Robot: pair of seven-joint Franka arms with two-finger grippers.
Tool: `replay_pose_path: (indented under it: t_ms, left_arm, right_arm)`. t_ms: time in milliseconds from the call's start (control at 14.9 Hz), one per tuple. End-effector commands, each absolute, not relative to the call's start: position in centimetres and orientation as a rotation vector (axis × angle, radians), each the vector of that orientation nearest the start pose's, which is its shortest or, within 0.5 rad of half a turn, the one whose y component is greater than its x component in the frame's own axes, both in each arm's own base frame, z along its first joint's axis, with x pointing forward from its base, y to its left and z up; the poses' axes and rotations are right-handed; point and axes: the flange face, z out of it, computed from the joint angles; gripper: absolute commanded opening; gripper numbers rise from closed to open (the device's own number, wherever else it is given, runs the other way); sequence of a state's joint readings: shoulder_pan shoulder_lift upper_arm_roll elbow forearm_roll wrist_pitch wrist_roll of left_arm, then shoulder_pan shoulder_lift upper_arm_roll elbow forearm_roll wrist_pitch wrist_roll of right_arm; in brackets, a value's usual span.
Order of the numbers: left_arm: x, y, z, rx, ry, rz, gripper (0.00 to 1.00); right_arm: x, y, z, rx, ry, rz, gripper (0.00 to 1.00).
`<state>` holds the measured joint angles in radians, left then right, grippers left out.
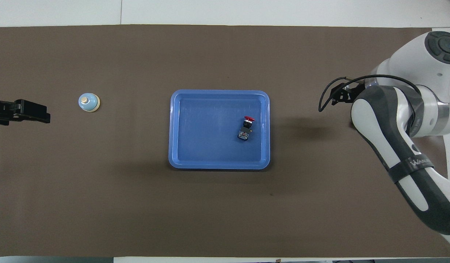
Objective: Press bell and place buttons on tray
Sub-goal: 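Move the right gripper back toward the green button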
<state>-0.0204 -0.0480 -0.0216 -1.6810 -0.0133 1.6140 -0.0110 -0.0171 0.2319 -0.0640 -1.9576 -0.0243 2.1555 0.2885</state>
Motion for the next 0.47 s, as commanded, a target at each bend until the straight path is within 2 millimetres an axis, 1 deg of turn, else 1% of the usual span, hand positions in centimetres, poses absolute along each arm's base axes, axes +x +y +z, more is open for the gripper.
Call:
replay_pose_path:
  t_ms: [0, 201, 402]
  left_arm:
    - [53.9, -2.3, 60.8, -3.152, 0.04, 0.034, 1.0]
    - [53.9, -2.4, 60.8, -3.152, 0.043, 0.034, 1.0]
    - [53.9, -2.3, 60.8, -3.152, 0.04, 0.034, 1.0]
  right_arm:
    - [58.3, -5.9, 34.0, -3.143, 0.548, -0.014, 1.0]
    - [58.8, -6.0, 31.9, -3.14, 0.55, -0.046, 1.0]
    - [59.2, -5.9, 30.4, -3.133, 0.576, -0.071, 1.0]
